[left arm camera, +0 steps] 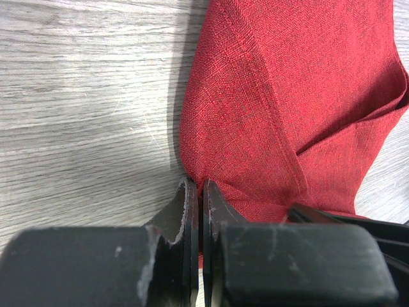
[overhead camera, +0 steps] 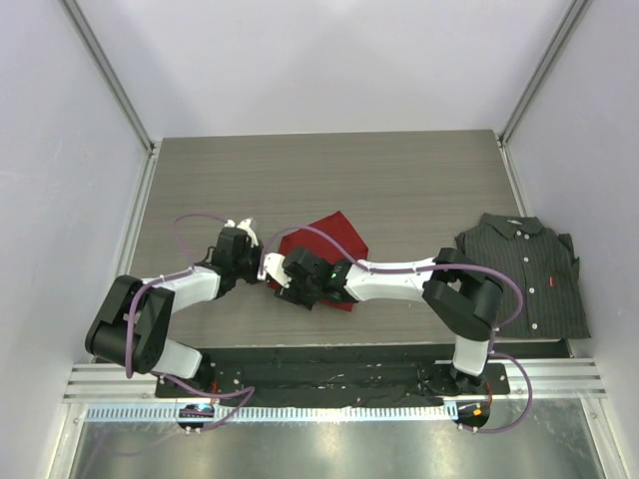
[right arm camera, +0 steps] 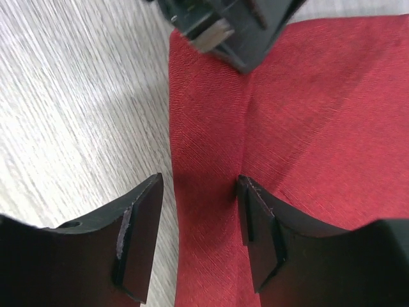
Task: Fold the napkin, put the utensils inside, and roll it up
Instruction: Roll the napkin with the utensil
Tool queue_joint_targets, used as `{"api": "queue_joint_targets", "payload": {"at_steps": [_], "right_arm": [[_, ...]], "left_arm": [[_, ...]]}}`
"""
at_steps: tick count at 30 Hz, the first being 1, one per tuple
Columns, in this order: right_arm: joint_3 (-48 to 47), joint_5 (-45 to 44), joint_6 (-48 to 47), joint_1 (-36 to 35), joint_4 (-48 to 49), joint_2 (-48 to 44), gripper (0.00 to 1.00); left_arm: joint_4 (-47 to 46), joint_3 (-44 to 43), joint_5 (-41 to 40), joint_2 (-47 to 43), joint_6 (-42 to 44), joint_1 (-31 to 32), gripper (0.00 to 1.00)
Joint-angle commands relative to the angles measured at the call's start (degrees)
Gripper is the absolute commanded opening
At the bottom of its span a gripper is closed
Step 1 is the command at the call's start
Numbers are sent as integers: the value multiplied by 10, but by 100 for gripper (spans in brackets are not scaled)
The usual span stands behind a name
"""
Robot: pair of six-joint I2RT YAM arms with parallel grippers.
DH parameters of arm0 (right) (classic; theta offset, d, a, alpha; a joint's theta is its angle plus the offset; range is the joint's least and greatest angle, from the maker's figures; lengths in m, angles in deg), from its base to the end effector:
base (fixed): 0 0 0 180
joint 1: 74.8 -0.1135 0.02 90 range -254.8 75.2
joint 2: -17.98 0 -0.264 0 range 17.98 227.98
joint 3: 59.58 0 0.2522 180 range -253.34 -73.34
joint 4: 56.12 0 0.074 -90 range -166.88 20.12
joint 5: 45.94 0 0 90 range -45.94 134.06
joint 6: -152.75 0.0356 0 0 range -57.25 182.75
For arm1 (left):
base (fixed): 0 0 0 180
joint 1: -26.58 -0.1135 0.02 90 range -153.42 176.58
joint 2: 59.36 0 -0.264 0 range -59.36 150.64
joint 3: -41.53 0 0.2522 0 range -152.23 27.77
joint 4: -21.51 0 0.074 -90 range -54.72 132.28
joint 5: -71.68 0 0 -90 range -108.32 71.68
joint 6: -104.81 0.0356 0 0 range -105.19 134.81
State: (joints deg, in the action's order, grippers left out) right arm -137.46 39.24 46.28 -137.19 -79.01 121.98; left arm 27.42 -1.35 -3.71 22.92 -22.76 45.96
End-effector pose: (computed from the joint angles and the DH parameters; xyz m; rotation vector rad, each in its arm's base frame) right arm 0.1797 0.3372 0.1760 -1.5194 1.9082 0.2611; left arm 0.2382 -0.0933 0.1379 -0.2614 2.4551 -0.7610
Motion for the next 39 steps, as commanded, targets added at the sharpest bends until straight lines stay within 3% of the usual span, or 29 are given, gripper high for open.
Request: {"api": "queue_joint_targets", "payload": {"at_steps": [1, 6, 10, 14, 15, 18, 24, 27, 32, 39], "right_arm": [[-7, -2, -17, 3, 31, 16, 56], [-16, 30, -10, 29, 11, 35, 52], [-18, 124, 13, 61, -18, 47, 41], [-11, 201, 33, 83, -39, 61, 33], [-10, 214, 38, 87, -45, 64, 31], [-6, 261, 66, 98, -47, 72, 29], [8, 327, 122, 107, -36, 80, 27], [10, 342, 136, 113, -38, 76, 27], [18, 375, 164, 133, -40, 64, 27], [10, 466, 206, 176, -48, 78, 27]], "left_arm": [[42, -12, -2, 10, 0, -2, 0], [38, -17, 7, 10, 4, -2, 0], [35, -22, 15, 0, 6, -2, 4], [72, -29, -19, -46, 6, -2, 29], [76, -30, -30, -59, 6, -2, 42], [117, -28, -81, -103, 9, -2, 65], [170, -1, -167, -192, -9, -3, 86], [189, 21, -194, -245, -22, -3, 92], [193, 57, -226, -318, -29, -3, 93], [90, 119, -94, -402, -4, -3, 88]]}}
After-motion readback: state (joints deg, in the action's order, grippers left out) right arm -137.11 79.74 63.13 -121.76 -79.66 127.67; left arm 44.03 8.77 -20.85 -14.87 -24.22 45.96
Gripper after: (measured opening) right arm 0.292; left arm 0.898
